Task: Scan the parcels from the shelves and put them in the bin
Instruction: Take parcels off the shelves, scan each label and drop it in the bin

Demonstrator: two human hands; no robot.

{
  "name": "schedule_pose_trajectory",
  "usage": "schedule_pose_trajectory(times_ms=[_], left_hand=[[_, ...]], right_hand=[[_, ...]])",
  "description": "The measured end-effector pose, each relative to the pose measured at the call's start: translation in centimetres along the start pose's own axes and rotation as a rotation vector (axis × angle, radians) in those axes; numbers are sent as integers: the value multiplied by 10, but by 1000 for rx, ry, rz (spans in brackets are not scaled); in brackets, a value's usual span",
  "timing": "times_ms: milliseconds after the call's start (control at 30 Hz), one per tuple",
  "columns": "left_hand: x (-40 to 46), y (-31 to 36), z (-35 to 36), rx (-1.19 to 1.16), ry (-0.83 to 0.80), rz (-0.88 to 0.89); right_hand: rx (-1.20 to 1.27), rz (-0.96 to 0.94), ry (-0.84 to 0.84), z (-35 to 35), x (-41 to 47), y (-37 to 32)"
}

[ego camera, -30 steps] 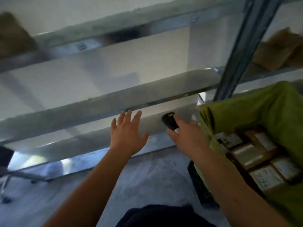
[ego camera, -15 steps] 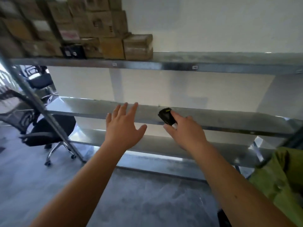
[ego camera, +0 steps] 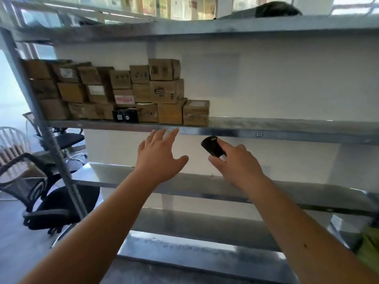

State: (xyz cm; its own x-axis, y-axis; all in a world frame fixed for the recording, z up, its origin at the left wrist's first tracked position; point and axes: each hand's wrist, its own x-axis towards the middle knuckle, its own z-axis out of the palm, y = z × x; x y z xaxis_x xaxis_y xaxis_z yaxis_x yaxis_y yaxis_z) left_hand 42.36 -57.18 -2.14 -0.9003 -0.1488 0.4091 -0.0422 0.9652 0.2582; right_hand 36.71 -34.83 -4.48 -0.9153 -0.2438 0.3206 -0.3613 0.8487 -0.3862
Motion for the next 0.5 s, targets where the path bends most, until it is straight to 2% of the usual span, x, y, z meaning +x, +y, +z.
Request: schedule_pose_trajectory(times_ms=[300,500], left_hand=[[83,10,-8,-13,-61,60],[151,18,10,-59,-113,25]], right_hand=[[-48,-35,42,-21,76,10],[165,-80,36,-10,146,31]])
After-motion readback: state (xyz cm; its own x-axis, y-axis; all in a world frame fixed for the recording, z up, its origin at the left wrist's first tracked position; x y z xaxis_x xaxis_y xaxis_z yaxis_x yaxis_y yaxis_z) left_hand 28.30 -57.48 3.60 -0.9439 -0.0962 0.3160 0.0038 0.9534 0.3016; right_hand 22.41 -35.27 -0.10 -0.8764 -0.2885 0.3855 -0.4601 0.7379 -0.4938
